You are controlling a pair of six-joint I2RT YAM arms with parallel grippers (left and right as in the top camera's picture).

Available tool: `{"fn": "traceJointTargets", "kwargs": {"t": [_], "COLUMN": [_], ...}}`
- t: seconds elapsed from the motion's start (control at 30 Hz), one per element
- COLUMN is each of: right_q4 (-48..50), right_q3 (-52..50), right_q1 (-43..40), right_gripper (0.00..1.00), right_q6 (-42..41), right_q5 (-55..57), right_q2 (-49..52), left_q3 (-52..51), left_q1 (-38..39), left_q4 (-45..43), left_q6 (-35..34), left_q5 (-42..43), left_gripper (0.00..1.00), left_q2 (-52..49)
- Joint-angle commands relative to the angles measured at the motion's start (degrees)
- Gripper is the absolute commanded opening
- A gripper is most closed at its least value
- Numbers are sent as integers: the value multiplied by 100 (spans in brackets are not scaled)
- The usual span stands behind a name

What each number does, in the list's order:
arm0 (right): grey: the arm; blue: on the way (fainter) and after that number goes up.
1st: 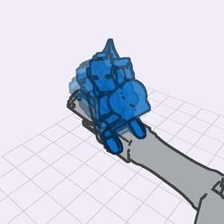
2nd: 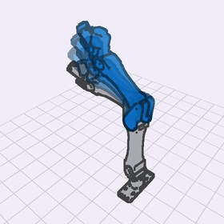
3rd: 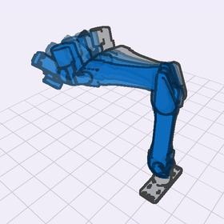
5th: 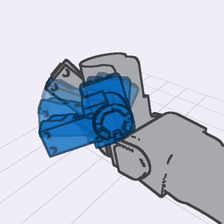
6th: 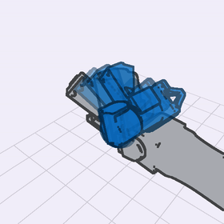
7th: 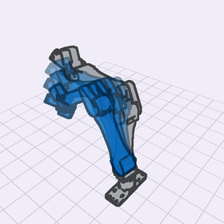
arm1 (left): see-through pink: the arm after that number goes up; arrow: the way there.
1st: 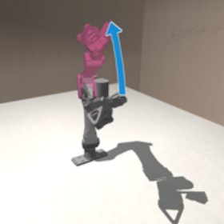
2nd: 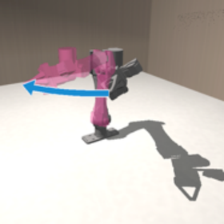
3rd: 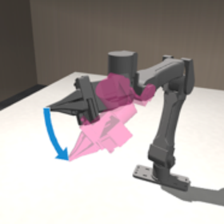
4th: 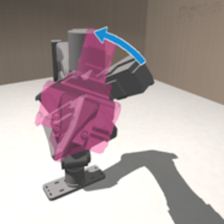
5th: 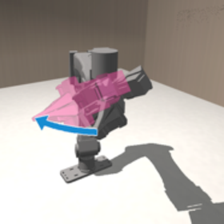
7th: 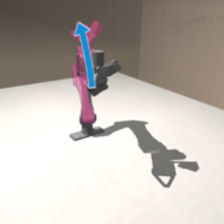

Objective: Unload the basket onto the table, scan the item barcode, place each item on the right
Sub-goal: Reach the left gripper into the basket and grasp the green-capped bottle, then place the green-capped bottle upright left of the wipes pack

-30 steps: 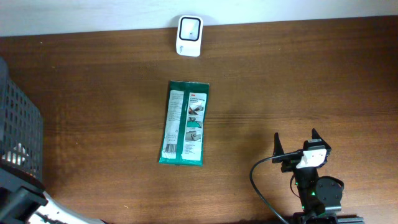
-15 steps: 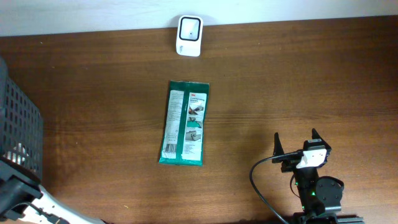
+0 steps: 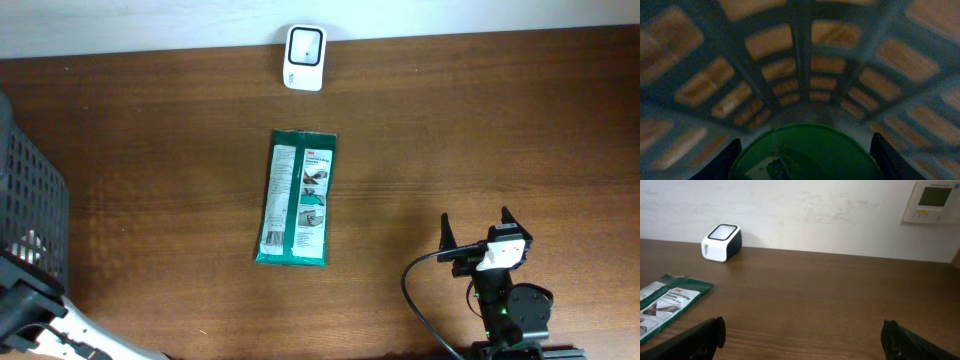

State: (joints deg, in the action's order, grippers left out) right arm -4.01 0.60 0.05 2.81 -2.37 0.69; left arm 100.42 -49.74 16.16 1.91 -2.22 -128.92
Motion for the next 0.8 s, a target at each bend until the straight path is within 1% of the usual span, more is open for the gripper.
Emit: {"fn": "traceJointTargets", "kwargs": {"t": [0.0,0.07,0.1,0.23,0.3,0.33,0.37,0.43,0.47,0.53,0.63,0.7,0.77], "right_q4": [-28,-28,-28,-28,-28,-28,-28,-28,-28,-28,-28,-28,-28], "right_q3": [-28,-28,-28,-28,-28,-28,-28,-28,-28,-28,-28,-28,-28], "right_q1": [31,31,31,31,31,31,31,31,31,31,31,31,31], "right_gripper": [98,98,98,98,98,98,98,98,98,98,98,98,98], "right_q6": [-4,-4,-4,-4,-4,-4,-4,-4,-4,-4,-4,-4,-4], "right_q5": [28,28,28,28,28,28,28,28,28,28,28,28,28], "right_q2": [-33,-33,-33,-33,-33,-33,-33,-33,-33,-33,-33,-33,-33], "left_q3": [15,15,13,13,13,13,13,13,13,13,11,11,11], "left_q1": [22,24,35,120,374,651,1097,1840,2352,3045,3779,4081,4291], "left_q4": [247,413,553,861,1012,1165,1410,1799,2105,2608,3327,3805,4046], "left_q6": [-66,-66,-68,-131,-131,-131,-131,-129,-129,-129,-129,-127,-129], "left_q5": [144,144,146,299,297,295,295,291,291,291,289,289,293], "left_gripper": [29,28,28,28,28,28,28,28,28,25,25,25,25], "left_q2": [824,1484,2026,3547,4201,4557,4859,5014,4999,4911,4555,4188,3648]}}
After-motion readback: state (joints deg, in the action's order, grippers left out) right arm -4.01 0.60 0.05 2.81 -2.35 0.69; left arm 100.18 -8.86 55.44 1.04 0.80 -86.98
